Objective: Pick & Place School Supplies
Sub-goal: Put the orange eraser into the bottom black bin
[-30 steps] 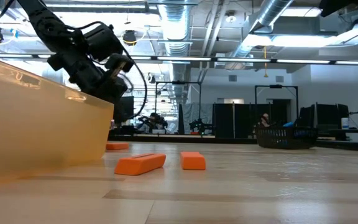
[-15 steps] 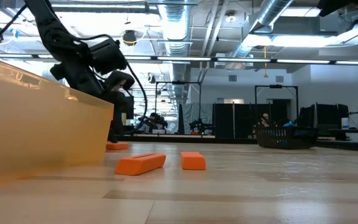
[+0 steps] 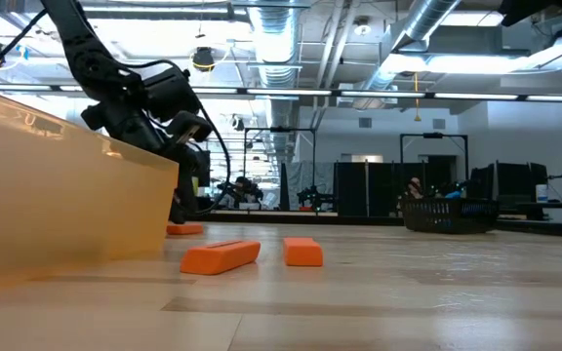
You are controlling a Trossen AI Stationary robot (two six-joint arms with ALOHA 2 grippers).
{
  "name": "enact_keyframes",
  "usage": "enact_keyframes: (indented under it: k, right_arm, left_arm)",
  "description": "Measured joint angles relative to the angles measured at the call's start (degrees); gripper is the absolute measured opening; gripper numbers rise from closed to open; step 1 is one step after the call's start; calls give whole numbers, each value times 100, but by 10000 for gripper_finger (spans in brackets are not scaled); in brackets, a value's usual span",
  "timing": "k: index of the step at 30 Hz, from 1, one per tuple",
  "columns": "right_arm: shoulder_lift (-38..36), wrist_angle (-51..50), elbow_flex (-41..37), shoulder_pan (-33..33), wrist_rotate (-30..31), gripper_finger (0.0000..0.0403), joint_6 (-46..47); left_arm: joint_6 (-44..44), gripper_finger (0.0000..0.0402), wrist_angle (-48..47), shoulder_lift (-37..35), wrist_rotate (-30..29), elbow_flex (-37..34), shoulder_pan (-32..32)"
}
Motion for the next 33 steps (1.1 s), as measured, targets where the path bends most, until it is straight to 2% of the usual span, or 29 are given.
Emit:
enact_keyframes:
  k: [8,17,23,29,33]
  right_arm:
    - [0,-16,0,0,0,123,0]
    - [-2,-33,1,0,0,122,1]
    - [0,-35,1,0,0,123,0]
    - [-2,-35,2,0,0,122,0]
    - [0,-35,1,0,0,122,0]
  left_arm:
    - [-52,100,33,-39,-33,-461,32]
    - [-172,93,296,-20,204,-588,229]
    - [-35,22,273,-21,210,-602,255]
    - [-49,22,378,-143,242,-534,246]
    - [-135,22,477,-508,202,-163,236]
